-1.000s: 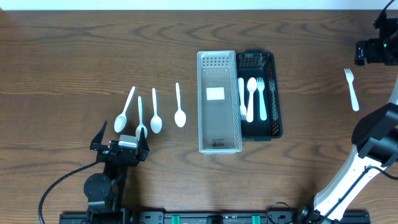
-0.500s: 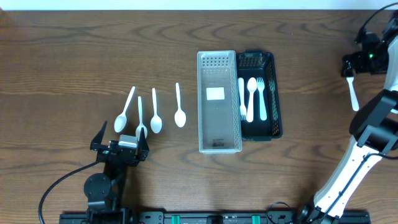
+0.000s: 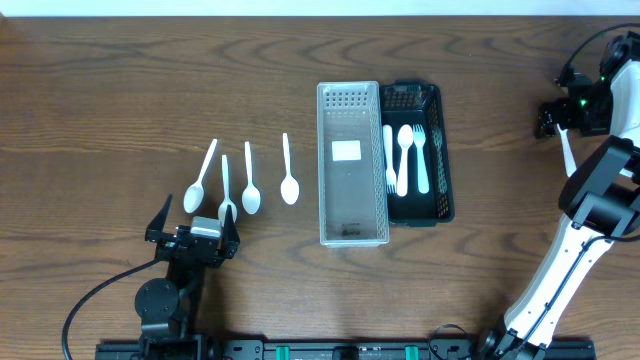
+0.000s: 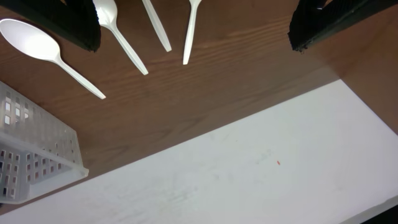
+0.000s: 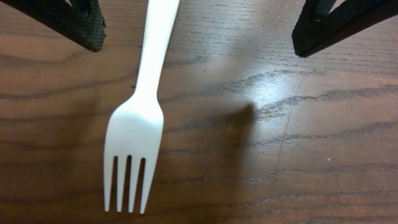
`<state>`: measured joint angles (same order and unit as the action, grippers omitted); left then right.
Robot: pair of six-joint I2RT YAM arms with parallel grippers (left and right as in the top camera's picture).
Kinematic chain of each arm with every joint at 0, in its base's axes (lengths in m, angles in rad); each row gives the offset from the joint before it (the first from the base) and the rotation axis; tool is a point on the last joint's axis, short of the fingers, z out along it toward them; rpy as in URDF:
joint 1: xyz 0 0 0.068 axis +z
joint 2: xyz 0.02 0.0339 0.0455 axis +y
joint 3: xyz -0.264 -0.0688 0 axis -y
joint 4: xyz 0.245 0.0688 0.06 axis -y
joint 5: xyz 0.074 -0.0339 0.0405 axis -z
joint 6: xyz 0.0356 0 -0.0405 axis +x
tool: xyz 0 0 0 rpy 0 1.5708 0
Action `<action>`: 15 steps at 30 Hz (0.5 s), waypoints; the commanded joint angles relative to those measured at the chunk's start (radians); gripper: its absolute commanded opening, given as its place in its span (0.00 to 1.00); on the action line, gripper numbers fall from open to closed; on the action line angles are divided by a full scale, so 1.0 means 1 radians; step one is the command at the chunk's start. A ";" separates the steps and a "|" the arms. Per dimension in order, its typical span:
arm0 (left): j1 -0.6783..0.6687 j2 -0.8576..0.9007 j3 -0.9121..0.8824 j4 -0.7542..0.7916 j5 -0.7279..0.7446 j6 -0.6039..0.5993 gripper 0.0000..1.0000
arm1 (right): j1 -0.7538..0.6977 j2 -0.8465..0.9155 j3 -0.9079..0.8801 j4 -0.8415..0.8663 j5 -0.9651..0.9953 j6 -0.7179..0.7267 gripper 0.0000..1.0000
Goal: Pack container
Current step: 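Move the right gripper over the last white fork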
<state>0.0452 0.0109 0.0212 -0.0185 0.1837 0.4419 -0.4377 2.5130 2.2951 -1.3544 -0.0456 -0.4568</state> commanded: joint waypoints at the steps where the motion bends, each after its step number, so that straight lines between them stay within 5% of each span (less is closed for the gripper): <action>1: 0.006 -0.005 -0.017 -0.033 0.015 -0.009 0.98 | -0.018 0.006 -0.001 0.000 -0.004 0.014 0.99; 15: 0.006 -0.005 -0.017 -0.033 0.015 -0.009 0.98 | -0.034 0.009 -0.011 0.009 -0.008 0.041 0.99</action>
<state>0.0452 0.0109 0.0212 -0.0181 0.1837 0.4419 -0.4675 2.5130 2.2948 -1.3472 -0.0463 -0.4274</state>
